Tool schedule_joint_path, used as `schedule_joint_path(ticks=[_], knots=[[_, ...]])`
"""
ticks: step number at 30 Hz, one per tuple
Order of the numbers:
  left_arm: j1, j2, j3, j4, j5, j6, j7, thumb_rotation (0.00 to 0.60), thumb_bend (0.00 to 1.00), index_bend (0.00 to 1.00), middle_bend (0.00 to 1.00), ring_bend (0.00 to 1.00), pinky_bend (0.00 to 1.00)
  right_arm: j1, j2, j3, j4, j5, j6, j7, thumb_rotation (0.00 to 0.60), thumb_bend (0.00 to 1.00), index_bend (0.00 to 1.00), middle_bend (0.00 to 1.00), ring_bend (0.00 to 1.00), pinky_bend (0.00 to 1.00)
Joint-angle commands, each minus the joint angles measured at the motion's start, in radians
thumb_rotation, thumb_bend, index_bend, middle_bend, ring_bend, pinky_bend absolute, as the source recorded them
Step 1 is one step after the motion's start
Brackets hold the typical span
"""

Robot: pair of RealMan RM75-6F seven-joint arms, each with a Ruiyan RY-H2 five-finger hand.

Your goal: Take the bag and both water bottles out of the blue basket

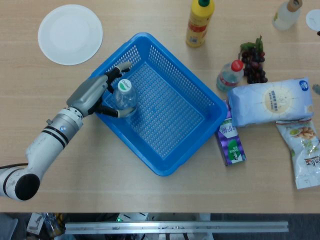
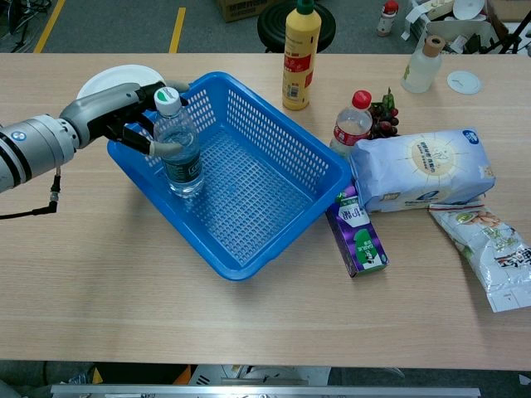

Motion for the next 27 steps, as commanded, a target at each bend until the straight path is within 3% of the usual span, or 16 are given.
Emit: schedule_joint_path(ticks=[1,6,14,22,27], knots=[[-0.003,-0.02,0.001,0.017,-0.011,0.01,0.006,0.593,0.22,0.0,0.13,0.16,0.33,-0.003,0.003,0.0,0.0,-0.001,0.002,0.002,0.6,0.09,0.02,0.26,0.25,0.52],[0.005,-0.067,-0.007,0.048,-0.028,0.054,0.008,0.6,0.22,0.1,0.21,0.23,0.4,-0.006,0.005,0.0,0.003,-0.002,0.002,0.01,0.6,0.09,0.02,0.26,0.25,0.52],[-0.001,-0.094,-0.018,0.073,-0.059,0.044,-0.006,0.6,0.22,0.14,0.25,0.25,0.43,-0.008,0.005,0.003,0.008,-0.005,0.003,0.019,0.6,0.09,0.02,0.26,0.25,0.52],[0.009,-0.12,-0.025,0.09,-0.096,0.078,0.009,0.6,0.22,0.38,0.42,0.41,0.61,-0.011,0.006,0.005,0.008,-0.004,0.003,0.028,0.6,0.09,0.02,0.26,0.25,0.52],[0.022,-0.101,-0.029,0.066,-0.087,0.091,0.007,0.6,0.22,0.42,0.45,0.42,0.67,-0.01,0.007,0.007,0.004,-0.004,0.002,0.027,0.6,0.09,0.02,0.26,0.25,0.52]])
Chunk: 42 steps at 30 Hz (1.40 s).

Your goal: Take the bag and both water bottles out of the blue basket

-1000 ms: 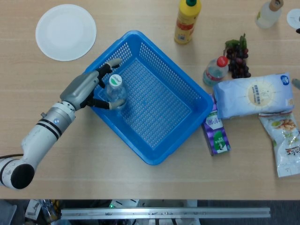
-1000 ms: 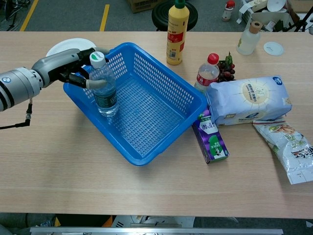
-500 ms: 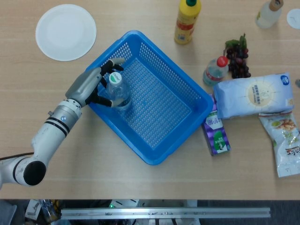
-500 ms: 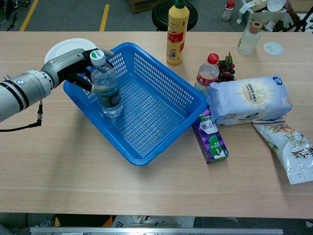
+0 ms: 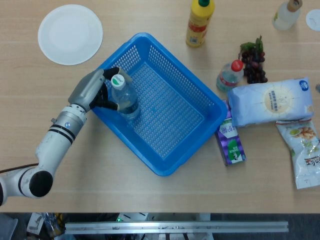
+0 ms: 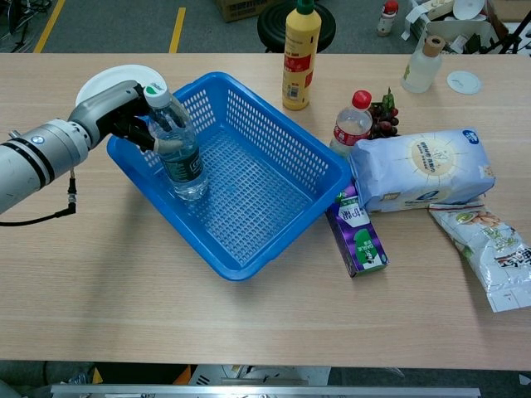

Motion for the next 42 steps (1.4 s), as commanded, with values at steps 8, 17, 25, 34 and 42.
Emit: schedule_joint_path(ticks=[8,17,25,34,42], knots=[[0.047,0.137,-0.032,-0.137,0.057,0.066,-0.012,0.6,0.22,0.42,0.45,0.42,0.68,0.002,0.0,0.006,-0.009,0.0,-0.002,-0.002,0.6,0.09,0.02,0.26,0.25,0.52],[0.149,0.313,-0.089,-0.248,0.093,0.129,-0.186,0.6,0.22,0.41,0.45,0.42,0.68,0.001,-0.002,0.006,-0.009,-0.005,0.001,0.005,0.6,0.09,0.02,0.26,0.25,0.52],[0.238,0.414,-0.09,-0.265,0.146,0.255,-0.185,0.6,0.22,0.41,0.45,0.42,0.68,-0.003,-0.007,0.003,-0.006,-0.012,0.008,0.012,0.6,0.09,0.02,0.26,0.25,0.52],[0.345,0.499,-0.018,-0.301,0.163,0.325,-0.148,0.6,0.22,0.4,0.45,0.42,0.68,0.0,-0.011,0.001,-0.004,-0.017,0.003,0.011,0.6,0.09,0.02,0.26,0.25,0.52],[0.398,0.48,0.046,-0.309,0.209,0.342,-0.158,0.6,0.22,0.4,0.45,0.42,0.68,-0.002,-0.013,-0.006,-0.01,-0.02,-0.003,0.001,0.6,0.09,0.03,0.26,0.25,0.52]])
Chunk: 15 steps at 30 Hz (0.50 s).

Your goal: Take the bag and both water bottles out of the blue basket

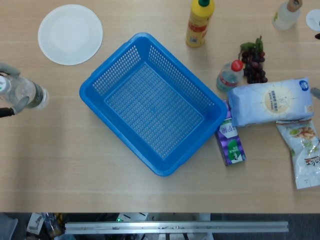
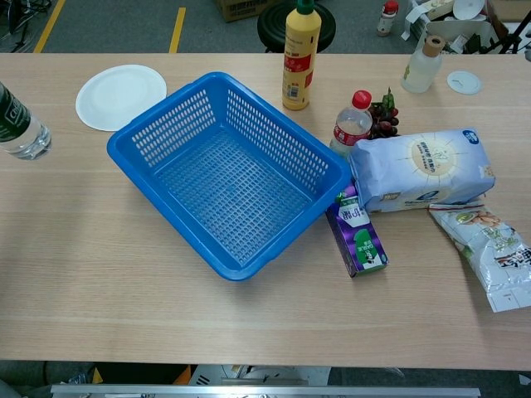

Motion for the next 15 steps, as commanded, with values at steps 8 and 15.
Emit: schedule_joint_path(ticks=[8,15], knots=[[-0.012,-0.117,0.052,0.076,0.0,-0.076,-0.003,0.6,0.22,0.38,0.45,0.42,0.68,-0.002,-0.002,-0.007,-0.003,-0.002,-0.006,-0.006,0.6,0.09,0.02,0.26,0.25,0.52],[-0.021,-0.202,0.064,0.172,-0.011,-0.094,0.019,0.6,0.22,0.38,0.45,0.42,0.65,-0.007,0.003,-0.011,-0.005,-0.002,-0.004,-0.009,0.6,0.09,0.02,0.26,0.25,0.52]])
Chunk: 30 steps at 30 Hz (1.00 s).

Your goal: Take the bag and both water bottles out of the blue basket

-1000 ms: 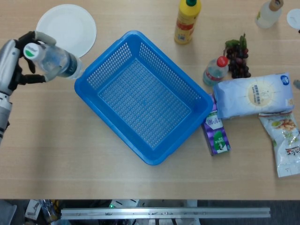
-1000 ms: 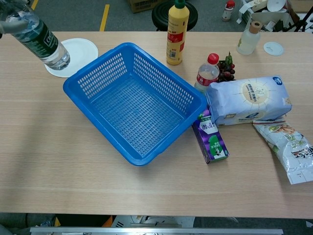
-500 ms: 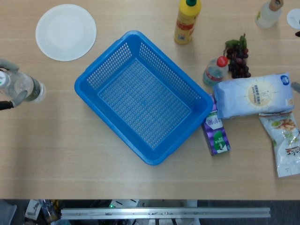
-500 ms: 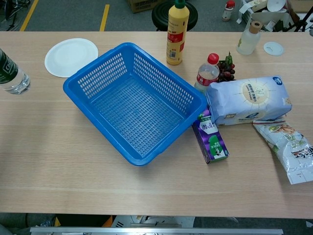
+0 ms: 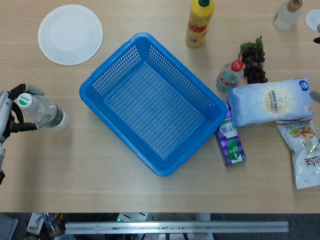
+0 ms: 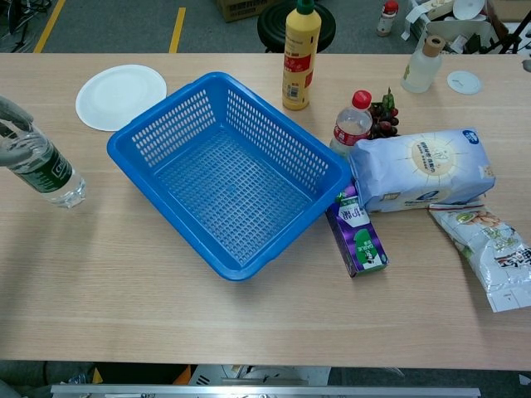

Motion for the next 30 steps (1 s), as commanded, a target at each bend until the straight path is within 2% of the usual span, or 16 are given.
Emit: schedule_joint_path(ticks=[1,8,14,19,23,28,30], knots=[[-0.002,-0.032,0.003,0.036,-0.005,-0.006,-0.003,0.6,0.22,0.38,0.45,0.42,0.64,-0.002,0.002,-0.002,-0.002,-0.001,0.001,-0.003,0.6,0.09,0.02,0.26,0.25,0.52],[0.011,-0.055,0.013,0.077,0.009,-0.009,-0.033,0.6,0.22,0.36,0.44,0.39,0.6,-0.004,0.004,-0.005,-0.01,0.0,-0.004,-0.006,0.6,0.09,0.02,0.26,0.25,0.52],[0.02,-0.068,0.016,0.095,0.02,-0.014,-0.062,0.6,0.22,0.32,0.38,0.33,0.54,-0.004,0.005,-0.005,-0.015,-0.003,-0.003,-0.01,0.6,0.09,0.02,0.26,0.25,0.52],[0.023,-0.065,0.02,0.102,0.034,-0.024,-0.079,0.6,0.22,0.19,0.28,0.21,0.46,-0.007,0.007,-0.007,-0.018,-0.004,-0.001,-0.012,0.6,0.09,0.02,0.26,0.25,0.52],[0.027,-0.062,0.024,0.105,0.047,-0.026,-0.09,0.6,0.22,0.15,0.25,0.18,0.44,-0.008,0.008,-0.006,-0.02,-0.005,0.002,-0.013,0.6,0.09,0.03,0.26,0.25,0.52],[0.03,-0.039,0.034,0.091,0.076,-0.025,-0.086,0.6,0.22,0.01,0.1,0.03,0.34,-0.009,0.009,-0.006,-0.021,-0.007,0.003,-0.013,0.6,0.09,0.03,0.26,0.25,0.52],[0.033,-0.025,0.037,0.079,0.088,-0.019,-0.084,0.6,0.22,0.0,0.07,0.0,0.31,-0.008,0.009,-0.005,-0.022,-0.007,0.004,-0.013,0.6,0.09,0.02,0.26,0.25,0.52]])
